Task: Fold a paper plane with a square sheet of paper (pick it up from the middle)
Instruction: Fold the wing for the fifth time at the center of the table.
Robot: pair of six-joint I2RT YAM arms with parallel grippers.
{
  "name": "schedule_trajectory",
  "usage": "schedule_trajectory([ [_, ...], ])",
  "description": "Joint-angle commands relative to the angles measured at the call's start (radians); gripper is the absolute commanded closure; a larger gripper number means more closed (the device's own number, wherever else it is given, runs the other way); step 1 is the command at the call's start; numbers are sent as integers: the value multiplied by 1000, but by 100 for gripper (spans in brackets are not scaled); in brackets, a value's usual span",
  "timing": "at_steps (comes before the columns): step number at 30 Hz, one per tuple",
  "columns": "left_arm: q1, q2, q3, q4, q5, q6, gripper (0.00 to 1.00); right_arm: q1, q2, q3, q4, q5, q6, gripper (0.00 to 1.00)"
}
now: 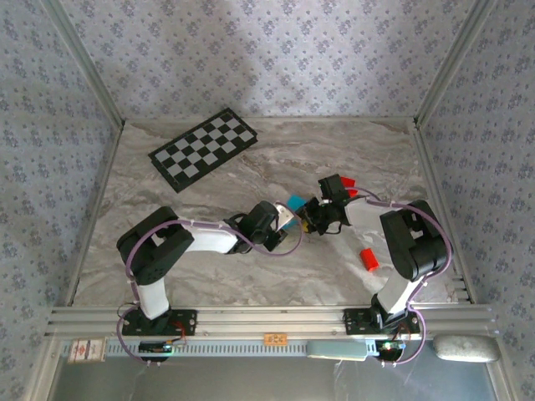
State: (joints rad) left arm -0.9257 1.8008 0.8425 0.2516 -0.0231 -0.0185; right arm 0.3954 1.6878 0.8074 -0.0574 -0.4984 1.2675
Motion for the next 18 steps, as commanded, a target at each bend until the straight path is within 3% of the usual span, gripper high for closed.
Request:
schedule_trajectory([
  [1,-4,-23,-10,-24,15,24,74,-8,14,19,-24,-20,2,68],
  [11,-4,-42,-1,-62,8,23,71,-10,2,17,-37,-8,-2,84],
  [18,-4,-75,7,-117,21,1,67,-5,-11,22,-58,15,-22,88],
])
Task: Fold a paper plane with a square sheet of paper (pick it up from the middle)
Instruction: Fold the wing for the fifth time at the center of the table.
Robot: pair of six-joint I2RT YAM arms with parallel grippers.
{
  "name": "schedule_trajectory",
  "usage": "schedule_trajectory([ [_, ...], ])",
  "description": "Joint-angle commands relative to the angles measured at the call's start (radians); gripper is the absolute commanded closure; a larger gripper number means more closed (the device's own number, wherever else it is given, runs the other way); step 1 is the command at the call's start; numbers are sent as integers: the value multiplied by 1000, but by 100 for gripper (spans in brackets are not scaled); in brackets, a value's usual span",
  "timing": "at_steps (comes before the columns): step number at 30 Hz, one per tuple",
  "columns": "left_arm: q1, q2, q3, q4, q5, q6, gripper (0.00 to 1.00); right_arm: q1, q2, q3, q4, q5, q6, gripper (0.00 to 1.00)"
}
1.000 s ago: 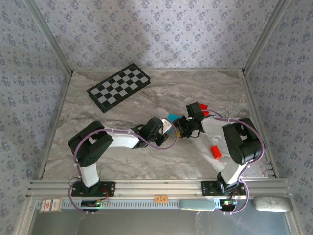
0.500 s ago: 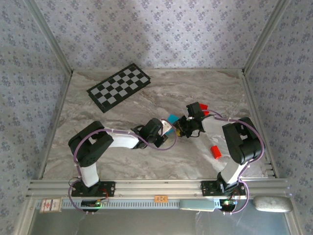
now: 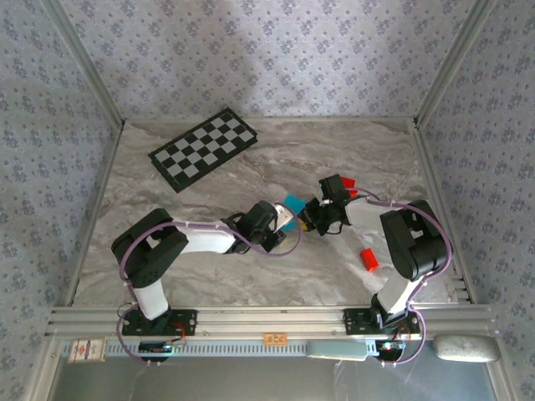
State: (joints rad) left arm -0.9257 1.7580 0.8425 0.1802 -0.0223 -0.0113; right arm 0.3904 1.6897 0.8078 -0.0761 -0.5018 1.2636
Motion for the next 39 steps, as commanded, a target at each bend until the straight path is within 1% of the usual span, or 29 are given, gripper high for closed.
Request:
schedule_trajectory([
  [1,-4,-31,6,-47,22,-8,67,2,-12,23,-39,18,-17,88],
  [6,-4,-14,5,-51,20,-13,68,2,-9,26,-34,12,-17,89],
  [10,-4,-8,7,-48,21,-11,75,3,-9,27,-34,7,-18,89],
  [16,3,-11,1,-34,32,-13,82,3,-14,36,-41,-3,-28,84],
  [17,6,-14,0,-35,37,-13,83,3,-13,40,-45,-4,-30,83],
  [18,8,-17,1,-35,44,-13,85,2,-11,44,-52,-6,-37,77],
  [21,20,-27,4,-39,71,-23,90,1,-10,59,-68,-6,-52,66],
  [27,67,-47,3,-42,171,-85,98,-13,-32,83,-102,6,-101,45],
  [29,87,-51,5,-48,209,-118,100,-19,-44,89,-108,13,-125,41],
  [32,116,-51,13,-57,262,-172,100,-34,-64,96,-110,18,-175,37],
  [39,170,-21,45,-67,414,-320,100,-49,-109,95,-77,13,-329,33],
])
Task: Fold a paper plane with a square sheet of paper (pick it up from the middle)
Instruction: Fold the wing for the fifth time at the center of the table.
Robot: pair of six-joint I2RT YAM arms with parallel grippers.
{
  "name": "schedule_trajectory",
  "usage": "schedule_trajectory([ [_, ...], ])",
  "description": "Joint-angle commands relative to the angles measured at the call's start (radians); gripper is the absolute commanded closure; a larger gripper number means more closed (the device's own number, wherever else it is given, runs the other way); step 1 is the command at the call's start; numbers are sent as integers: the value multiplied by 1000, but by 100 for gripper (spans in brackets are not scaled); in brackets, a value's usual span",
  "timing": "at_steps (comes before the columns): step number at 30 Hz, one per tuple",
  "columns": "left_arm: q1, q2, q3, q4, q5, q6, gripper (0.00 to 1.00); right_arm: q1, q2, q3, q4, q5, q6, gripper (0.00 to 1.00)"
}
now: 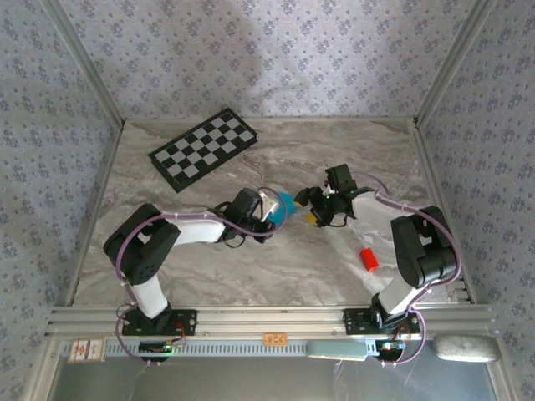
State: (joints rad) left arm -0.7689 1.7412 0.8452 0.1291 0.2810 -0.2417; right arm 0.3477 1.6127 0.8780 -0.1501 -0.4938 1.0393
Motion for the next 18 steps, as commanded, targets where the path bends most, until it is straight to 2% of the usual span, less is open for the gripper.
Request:
schedule_trajectory([
  [1,17,-3,43,-14,128,-104,100,-8,-36,25,-3,3,-126,33],
  [6,34,-17,24,28,171,-143,100,-9,-29,32,-28,6,-191,32],
  [9,33,-38,2,55,163,-112,100,-3,5,60,-73,-3,-166,32],
  [18,-9,-51,34,-24,70,35,100,52,123,151,-139,4,-63,30],
])
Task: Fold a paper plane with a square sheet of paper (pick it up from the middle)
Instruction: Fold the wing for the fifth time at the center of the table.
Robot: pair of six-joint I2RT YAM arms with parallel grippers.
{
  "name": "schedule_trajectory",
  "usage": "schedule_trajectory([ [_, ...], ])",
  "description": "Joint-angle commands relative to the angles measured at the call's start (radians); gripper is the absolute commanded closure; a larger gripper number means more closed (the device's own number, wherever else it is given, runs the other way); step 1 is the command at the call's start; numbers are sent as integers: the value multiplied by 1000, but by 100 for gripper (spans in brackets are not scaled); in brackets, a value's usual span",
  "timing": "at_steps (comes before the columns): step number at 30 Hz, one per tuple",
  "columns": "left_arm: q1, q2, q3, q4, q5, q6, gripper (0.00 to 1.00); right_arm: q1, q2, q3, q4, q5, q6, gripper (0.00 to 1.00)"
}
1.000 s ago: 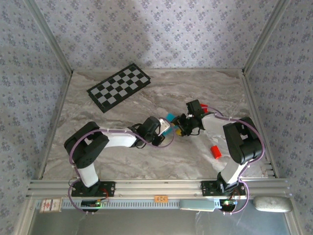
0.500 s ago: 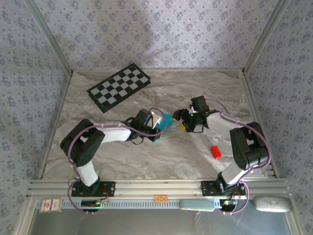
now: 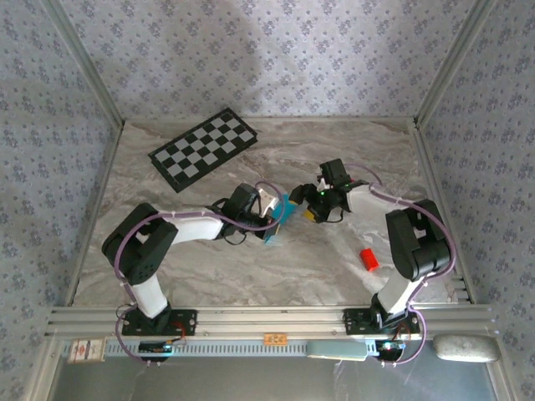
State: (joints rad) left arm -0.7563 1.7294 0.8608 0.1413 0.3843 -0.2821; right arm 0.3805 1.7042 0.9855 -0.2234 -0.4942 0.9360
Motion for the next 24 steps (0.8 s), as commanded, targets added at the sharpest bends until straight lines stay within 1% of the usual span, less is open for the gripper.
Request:
schedule_trajectory([
  [1,-29,-39,24,-50,-49,91,100,24,42,50,-71,5,50,30],
  [7,-77,-42,47,-107,-164,185,100,42,84,59,-91,-11,89,34],
  [9,-93,-41,56,-125,-218,215,100,44,83,53,-97,-15,96,37],
  [11,-102,-40,60,-134,-247,229,100,44,79,45,-104,-17,97,40],
  [15,-110,-42,62,-137,-279,250,100,44,64,29,-112,-20,107,49],
  [24,-121,-46,54,-132,-295,264,99,41,39,18,-102,-25,132,74],
])
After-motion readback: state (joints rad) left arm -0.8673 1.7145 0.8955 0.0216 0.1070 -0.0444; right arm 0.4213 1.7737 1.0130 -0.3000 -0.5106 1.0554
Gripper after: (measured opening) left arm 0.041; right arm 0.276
